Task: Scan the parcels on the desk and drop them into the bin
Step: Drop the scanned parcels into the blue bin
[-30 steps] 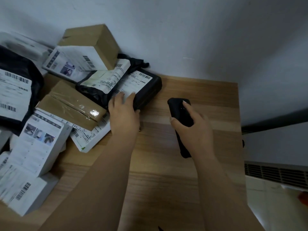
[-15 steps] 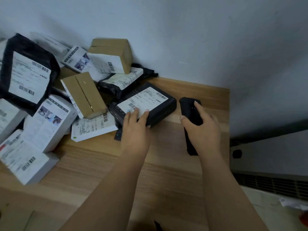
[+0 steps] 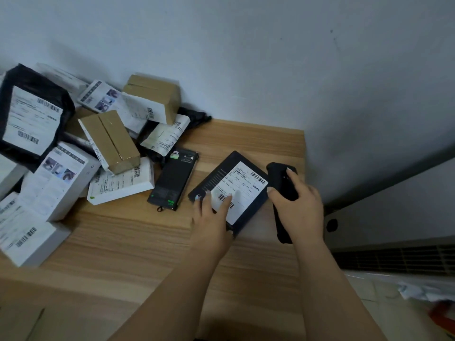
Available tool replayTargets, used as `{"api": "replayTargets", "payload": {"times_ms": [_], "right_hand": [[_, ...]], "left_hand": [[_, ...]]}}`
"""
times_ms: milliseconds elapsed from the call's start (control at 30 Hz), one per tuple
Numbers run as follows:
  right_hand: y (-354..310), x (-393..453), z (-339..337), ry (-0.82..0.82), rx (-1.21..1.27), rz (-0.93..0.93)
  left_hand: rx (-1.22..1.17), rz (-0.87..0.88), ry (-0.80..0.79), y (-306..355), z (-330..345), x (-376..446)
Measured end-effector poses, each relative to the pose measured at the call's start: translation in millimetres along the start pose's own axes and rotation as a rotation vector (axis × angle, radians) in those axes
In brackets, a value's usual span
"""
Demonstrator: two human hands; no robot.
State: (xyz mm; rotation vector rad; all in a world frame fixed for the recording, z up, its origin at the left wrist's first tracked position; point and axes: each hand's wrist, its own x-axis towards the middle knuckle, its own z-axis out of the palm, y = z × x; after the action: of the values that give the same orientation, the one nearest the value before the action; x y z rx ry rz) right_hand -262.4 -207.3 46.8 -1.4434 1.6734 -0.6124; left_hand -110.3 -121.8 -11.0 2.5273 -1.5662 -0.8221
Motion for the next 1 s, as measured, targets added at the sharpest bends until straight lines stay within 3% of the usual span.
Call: {"api": "replayTargets", "payload": {"times_ms": [167, 433, 800, 1000], "right_hand": [[5, -5, 6, -0.007, 0.014, 0.06], [12, -15, 36, -0.006, -0.026, 0.132], [22, -19, 50, 0.01, -0.091, 0.15], [23, -22, 47, 0.002, -0.099, 0.132]], "left_hand": [[0.215, 0.028, -0.078, -29, -30, 26], [0.256, 0.251, -0.181, -50, -39, 69], [0.061, 0.321, -0.116, -68, -20, 91], [-0.289, 0.22, -0.002, -67, 2, 86]]}}
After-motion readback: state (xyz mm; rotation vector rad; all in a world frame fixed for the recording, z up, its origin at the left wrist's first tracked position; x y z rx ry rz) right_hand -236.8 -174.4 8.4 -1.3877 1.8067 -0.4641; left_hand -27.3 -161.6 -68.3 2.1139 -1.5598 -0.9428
